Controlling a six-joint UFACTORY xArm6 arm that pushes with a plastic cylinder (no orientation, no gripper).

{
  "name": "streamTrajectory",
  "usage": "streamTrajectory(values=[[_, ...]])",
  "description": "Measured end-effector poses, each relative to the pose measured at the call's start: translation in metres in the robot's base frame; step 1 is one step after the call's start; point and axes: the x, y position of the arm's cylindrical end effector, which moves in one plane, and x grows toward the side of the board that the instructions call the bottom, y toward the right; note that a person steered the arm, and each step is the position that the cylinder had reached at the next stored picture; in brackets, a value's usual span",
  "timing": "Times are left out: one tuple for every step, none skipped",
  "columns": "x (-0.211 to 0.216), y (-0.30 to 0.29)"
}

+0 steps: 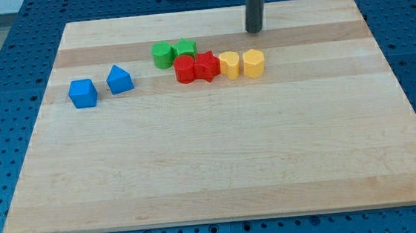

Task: Push the yellow heart below the red circle

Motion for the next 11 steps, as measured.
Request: streamTrajectory(values=[[0.008, -0.018], [0.028, -0.032], [0.049, -0.032], [0.073, -0.032], [0.09, -0.032], [0.107, -0.04], [0.128, -0.042], [0.155, -0.047], [0.178, -0.065], [0.19, -0.091], [0.198, -0.102]])
